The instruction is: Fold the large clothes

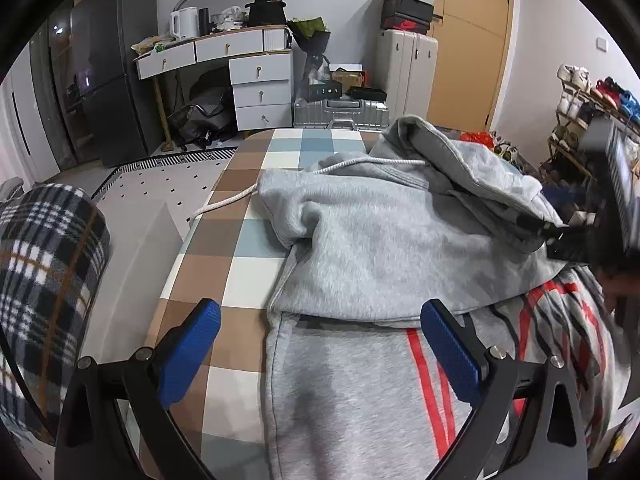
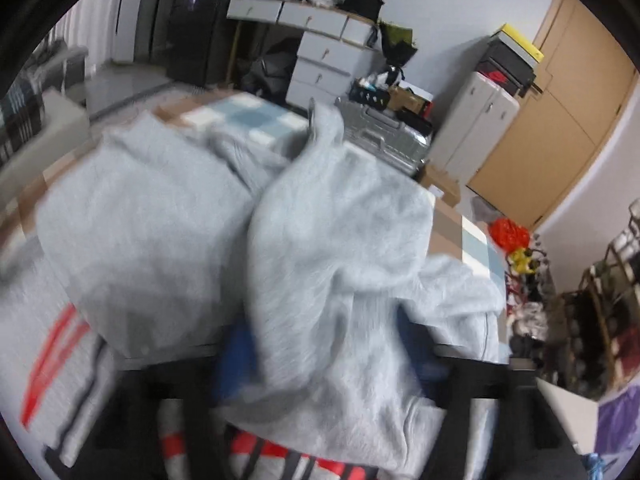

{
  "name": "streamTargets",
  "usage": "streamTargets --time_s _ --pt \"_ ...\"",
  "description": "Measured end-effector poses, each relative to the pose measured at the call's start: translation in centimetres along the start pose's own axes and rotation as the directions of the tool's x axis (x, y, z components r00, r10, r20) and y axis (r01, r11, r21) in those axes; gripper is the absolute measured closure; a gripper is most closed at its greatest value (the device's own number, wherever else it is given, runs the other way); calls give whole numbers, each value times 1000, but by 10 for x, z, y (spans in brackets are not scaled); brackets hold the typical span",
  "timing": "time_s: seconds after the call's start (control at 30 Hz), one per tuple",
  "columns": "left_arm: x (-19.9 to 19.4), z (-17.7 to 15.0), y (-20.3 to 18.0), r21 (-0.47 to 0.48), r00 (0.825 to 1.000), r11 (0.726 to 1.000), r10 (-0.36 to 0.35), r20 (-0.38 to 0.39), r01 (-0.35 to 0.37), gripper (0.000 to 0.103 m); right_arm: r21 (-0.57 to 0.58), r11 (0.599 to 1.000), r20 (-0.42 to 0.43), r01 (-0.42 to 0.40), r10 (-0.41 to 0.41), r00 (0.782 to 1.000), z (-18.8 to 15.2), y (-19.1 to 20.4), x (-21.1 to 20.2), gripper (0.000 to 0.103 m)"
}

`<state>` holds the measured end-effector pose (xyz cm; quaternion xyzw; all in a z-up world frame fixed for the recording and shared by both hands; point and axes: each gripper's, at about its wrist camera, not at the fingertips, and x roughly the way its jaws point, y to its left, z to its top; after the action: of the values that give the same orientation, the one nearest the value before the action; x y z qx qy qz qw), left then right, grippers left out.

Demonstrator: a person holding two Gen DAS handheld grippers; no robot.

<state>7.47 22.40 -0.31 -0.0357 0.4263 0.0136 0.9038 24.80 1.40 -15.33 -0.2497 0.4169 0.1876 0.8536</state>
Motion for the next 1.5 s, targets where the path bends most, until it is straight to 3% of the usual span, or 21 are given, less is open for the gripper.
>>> streamTargets --time_s 0.1,0.2,0.33,0.43,0.47,0.5,0.53,0.57,0.6,0.73,0.8,0.93,1.1,1.2,1.37,1.5 --pt "2 1 3 -10 1000 1000 -1 -10 1 5 -3 996 92 -86 85 992 31 -2 -11 7" --pt "0 2 6 -27 1000 1000 -16 -10 15 5 -24 989 98 -145 147 984 73 3 5 5" --pt "3 1 5 -12 1000 1000 -15 -16 15 5 -28 997 -40 -74 73 997 108 17 65 6" --pt "8 0 4 4 999 1000 -12 -30 12 5 -18 1000 -173 2 -5 985 119 18 119 10" --pt "9 0 5 7 999 1000 -9 -34 9 5 -19 1000 -219 9 -13 976 119 16 133 24" --pt "10 0 6 8 999 1000 -8 -37 8 5 -28 1000 -252 12 -19 967 117 12 146 56" --pt "10 0 6 9 999 1000 -8 -40 8 5 -45 999 -283 22 -34 958 115 10 152 76" --pt "12 1 8 8 999 1000 -4 -44 5 5 -57 998 -311 34 -50 949 114 5 159 92" --pt "13 1 9 5 999 1000 -1 -47 2 5 -54 998 -317 45 -60 946 114 1 160 93" --pt "17 3 13 -18 998 1000 -12 -64 11 5 -41 989 -152 144 -149 977 126 -21 124 94" --pt "17 4 13 -28 998 1000 -11 -62 9 5 -67 975 -44 212 -215 976 130 -23 96 94" --pt "10 6 10 -37 1000 999 -21 -21 20 5 -194 911 227 365 -320 920 136 3 27 95" --pt "-8 13 5 -35 993 999 2 115 2 5 -281 864 488 417 -246 838 125 41 -70 95" --pt "-21 14 14 -77 982 997 19 188 -5 5 -308 876 535 370 -162 829 112 54 -111 94" --pt "-30 14 40 -177 969 984 31 244 13 5 -358 901 478 245 -49 877 42 88 -145 94" --pt "-23 16 44 -205 975 978 2 221 45 5 -301 953 343 28 81 936 -25 114 -148 94"
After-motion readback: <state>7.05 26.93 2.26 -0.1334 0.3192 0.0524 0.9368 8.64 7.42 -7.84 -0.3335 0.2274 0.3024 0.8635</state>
